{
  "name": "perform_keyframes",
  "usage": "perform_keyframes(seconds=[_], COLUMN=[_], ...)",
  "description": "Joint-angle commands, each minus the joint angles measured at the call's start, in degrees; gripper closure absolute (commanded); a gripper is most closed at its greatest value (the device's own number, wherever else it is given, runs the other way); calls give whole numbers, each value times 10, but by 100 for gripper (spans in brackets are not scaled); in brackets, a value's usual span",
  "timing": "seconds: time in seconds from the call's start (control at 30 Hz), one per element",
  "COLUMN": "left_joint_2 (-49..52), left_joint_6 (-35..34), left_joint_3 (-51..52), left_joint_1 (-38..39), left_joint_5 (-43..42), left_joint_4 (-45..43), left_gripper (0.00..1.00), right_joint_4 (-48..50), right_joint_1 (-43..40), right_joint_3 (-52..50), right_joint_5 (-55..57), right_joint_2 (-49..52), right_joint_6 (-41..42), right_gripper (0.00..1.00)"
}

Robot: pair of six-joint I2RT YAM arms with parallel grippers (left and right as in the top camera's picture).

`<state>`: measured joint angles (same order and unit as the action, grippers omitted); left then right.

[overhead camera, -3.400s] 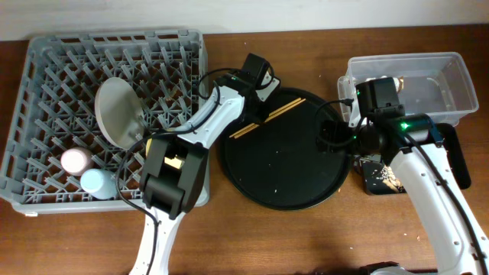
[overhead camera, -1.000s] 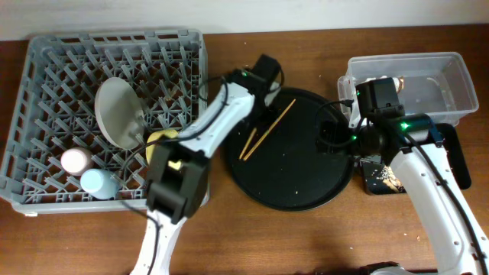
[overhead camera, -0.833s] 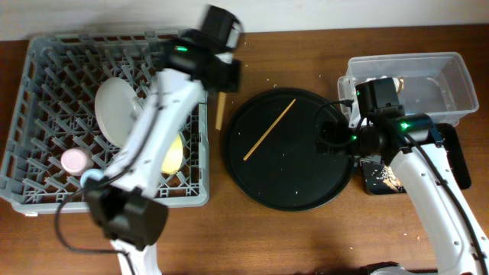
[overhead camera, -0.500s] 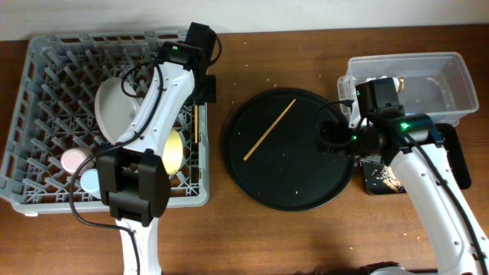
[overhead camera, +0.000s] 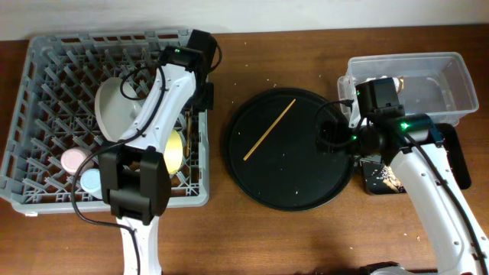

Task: Sort waste into correct bins and load items into the dishwasher rack
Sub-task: 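Reach the left gripper back to the remaining chopstick on the tray, then grasp the second chopstick and place it upright in the rack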

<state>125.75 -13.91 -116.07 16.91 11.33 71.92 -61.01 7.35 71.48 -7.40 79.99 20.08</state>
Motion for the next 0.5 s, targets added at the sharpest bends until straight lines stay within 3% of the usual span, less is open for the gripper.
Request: perform_keyframes(seconds=[0.0,0.07,0.17,0.23,0.47], left_joint_2=[1,1,24,60,183], left_joint_6=[5,32,119,123,153], left_joint_3=[-113,-133,-98,-85,-85], left_joint_1=[4,34,115,145,200], left_joint_5=[-114,-193,-182,-165,-149], left_joint_4=[34,17,-34,-56,-109], left_gripper=[76,76,76,71,71], right_joint_4=[1,1,1,1,1], right_joint_1=[-3,-3,-3,-3,-3], right_joint_3=[8,8,8,8,8], right_joint_5=[5,5,5,5,5], right_joint_2=[0,0,0,0,0], right_joint_6=[-3,-3,-3,-3,-3], right_gripper=[2,2,2,2,1])
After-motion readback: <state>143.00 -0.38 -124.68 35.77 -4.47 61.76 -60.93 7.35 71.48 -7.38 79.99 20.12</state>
